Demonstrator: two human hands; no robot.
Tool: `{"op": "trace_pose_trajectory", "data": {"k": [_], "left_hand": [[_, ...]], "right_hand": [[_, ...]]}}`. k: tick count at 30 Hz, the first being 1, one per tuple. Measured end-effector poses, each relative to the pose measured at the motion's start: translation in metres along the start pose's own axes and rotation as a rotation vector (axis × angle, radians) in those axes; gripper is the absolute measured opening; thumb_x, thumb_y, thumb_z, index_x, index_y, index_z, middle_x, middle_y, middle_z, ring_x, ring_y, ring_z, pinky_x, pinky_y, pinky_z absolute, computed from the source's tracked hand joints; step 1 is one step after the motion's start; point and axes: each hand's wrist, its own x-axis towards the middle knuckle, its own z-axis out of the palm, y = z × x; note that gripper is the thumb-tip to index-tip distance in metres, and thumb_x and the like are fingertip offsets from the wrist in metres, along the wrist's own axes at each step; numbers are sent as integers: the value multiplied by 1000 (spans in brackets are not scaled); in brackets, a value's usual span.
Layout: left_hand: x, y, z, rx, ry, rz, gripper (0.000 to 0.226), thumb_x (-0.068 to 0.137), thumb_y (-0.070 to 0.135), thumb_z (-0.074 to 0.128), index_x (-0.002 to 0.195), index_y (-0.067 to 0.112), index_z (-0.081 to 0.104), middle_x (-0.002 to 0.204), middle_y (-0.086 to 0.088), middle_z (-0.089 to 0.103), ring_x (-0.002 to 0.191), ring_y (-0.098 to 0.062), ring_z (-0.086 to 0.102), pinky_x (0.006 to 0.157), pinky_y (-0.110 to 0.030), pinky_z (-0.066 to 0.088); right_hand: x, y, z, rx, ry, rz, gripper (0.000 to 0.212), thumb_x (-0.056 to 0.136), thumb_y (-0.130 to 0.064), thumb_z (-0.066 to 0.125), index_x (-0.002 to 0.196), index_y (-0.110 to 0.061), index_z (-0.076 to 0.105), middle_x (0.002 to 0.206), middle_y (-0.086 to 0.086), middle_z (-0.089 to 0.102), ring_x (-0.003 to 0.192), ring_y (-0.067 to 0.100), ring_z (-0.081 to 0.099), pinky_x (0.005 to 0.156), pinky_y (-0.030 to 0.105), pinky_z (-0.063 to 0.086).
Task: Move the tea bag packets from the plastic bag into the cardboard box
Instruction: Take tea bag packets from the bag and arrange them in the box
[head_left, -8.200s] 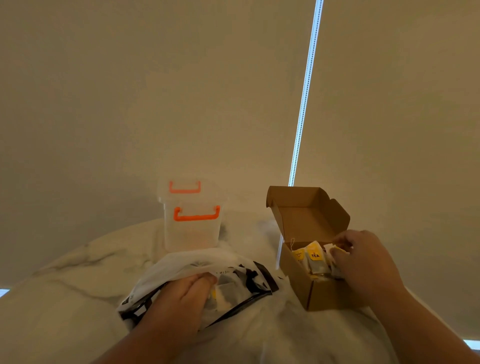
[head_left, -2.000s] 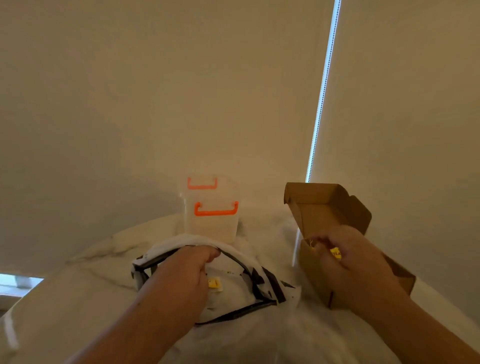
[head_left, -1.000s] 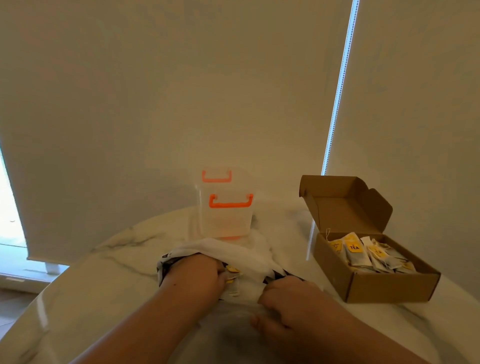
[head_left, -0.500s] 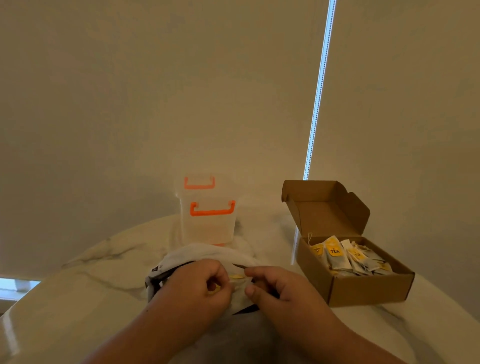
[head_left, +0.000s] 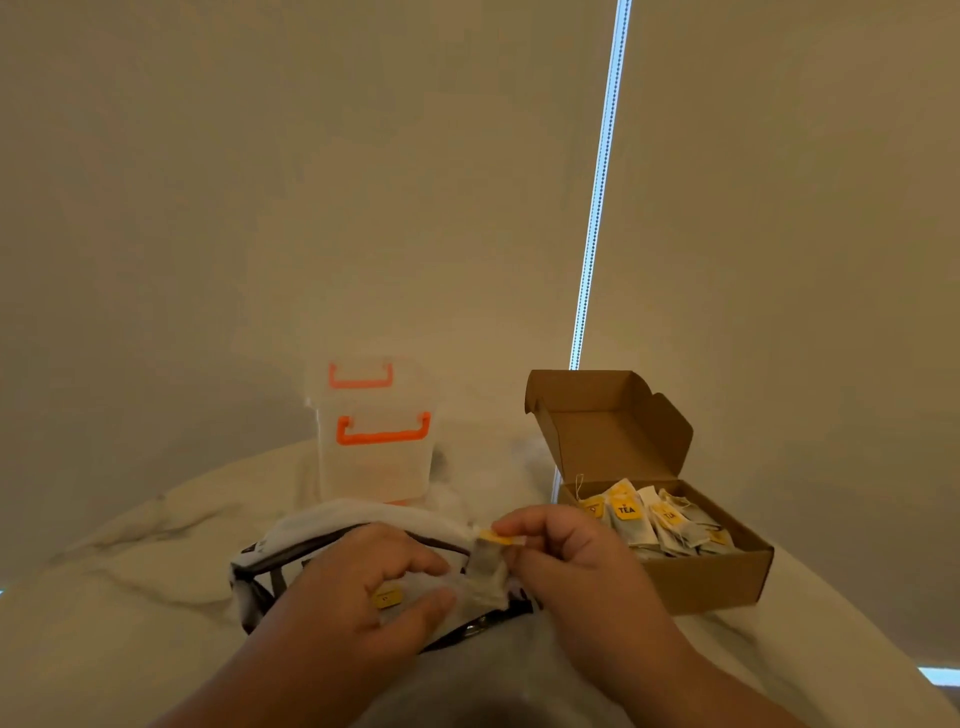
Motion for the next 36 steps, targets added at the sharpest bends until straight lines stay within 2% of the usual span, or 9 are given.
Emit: {"op": "trace_pose_trajectory", "data": {"k": [3,8,14,17,21,25,30,33,36], "left_hand": [[0,-4,-3,-30,51,-124,11,89,39,63,96,47,64,98,26,63,90,13,59,72,-14,49],[0,-12,-9,17,81,-168,37,96,18,51,103,52,63,103,34,62,100,18,53,85,-11,45],[0,-8,-15,6,101,-191,49,97,10,45,102,56,57,104,26,61,101,13,54,78,-8,43],[0,-8,-18,23,109,-190,55,95,3,44,104,55,57,103,21,63,98,8,58,82,-17,50],[-1,-9,-23,-52,145,-245,54,90,-4,43,98,44,66,98,14,67,93,3,62,83,-27,56],[0,-11,-28,-124,194,-262,54,86,-9,43,87,38,70,92,9,71,90,-1,65,81,-36,58],[2,-16,-30,-119,208,-271,53,88,-6,42,83,38,71,89,9,71,87,-3,67,82,-37,58],[3,-15,-30,-91,190,-275,49,91,-4,44,85,37,70,89,10,70,87,-5,66,79,-32,57],[3,-14,-30,-65,178,-260,47,91,-3,46,87,37,69,90,11,69,86,-3,65,79,-30,57]], "right_hand": [[7,-9,-38,-87,152,-48,23,90,-11,62,87,-31,74,79,-4,71,66,11,64,58,22,54],[41,18,-114,-423,465,6,17,90,-10,59,88,-26,63,72,0,68,65,20,62,51,28,44],[60,59,-133,-757,431,203,18,91,-12,55,90,-21,69,84,1,65,70,12,56,53,25,38],[63,56,-127,-923,362,222,22,94,-16,51,89,-14,72,80,4,64,67,15,54,56,28,40],[63,54,-125,-888,410,130,27,89,-14,49,93,-11,75,94,12,67,76,25,61,70,39,55],[55,40,-113,-815,450,-40,25,90,-17,54,107,-20,72,116,6,60,102,21,53,86,37,44],[16,-3,-53,-735,150,-388,22,96,-35,46,109,-38,63,101,-17,57,90,-2,54,73,12,38],[-16,-25,-5,-749,-197,-458,31,98,-40,42,124,-46,56,115,-31,51,107,-13,46,87,6,37],[-20,-27,25,-815,-440,-441,40,101,-38,42,141,-44,44,138,-25,47,121,-13,36,99,2,25]]}}
